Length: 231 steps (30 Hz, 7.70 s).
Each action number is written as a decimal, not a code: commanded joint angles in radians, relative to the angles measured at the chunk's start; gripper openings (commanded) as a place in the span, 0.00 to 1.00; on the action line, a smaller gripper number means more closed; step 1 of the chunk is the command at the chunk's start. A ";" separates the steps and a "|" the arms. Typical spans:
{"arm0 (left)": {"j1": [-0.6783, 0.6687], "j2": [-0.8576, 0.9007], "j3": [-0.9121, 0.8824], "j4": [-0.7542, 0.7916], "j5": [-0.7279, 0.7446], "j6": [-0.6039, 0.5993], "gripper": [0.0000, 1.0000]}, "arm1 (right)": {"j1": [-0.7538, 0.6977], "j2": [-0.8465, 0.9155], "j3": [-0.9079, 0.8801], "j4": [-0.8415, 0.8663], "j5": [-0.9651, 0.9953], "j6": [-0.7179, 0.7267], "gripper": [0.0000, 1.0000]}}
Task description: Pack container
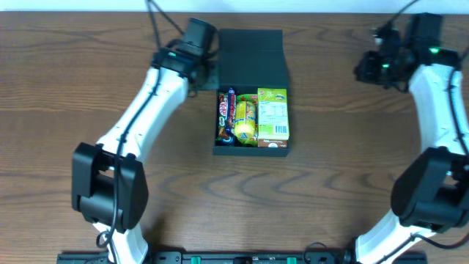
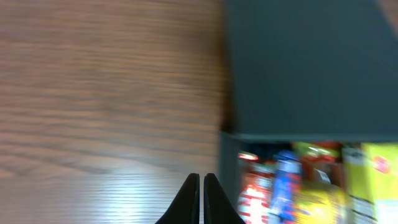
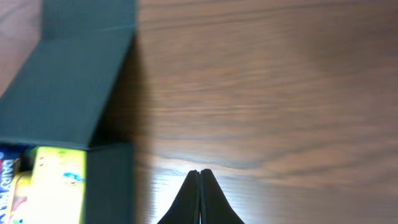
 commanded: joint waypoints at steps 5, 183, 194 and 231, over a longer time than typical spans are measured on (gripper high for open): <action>0.127 -0.002 -0.131 0.015 0.139 -0.039 0.06 | 0.129 0.064 -0.179 0.035 -0.078 -0.008 0.02; 0.280 0.296 0.398 0.225 1.065 0.144 0.06 | 0.144 0.291 0.026 0.799 -1.190 0.274 0.02; 0.267 0.276 0.398 0.037 1.066 0.271 0.06 | 0.145 0.290 0.026 0.790 -1.190 0.340 0.01; 0.246 0.203 0.398 -0.379 0.515 0.283 0.06 | 0.068 0.290 0.026 0.666 -0.554 0.449 0.02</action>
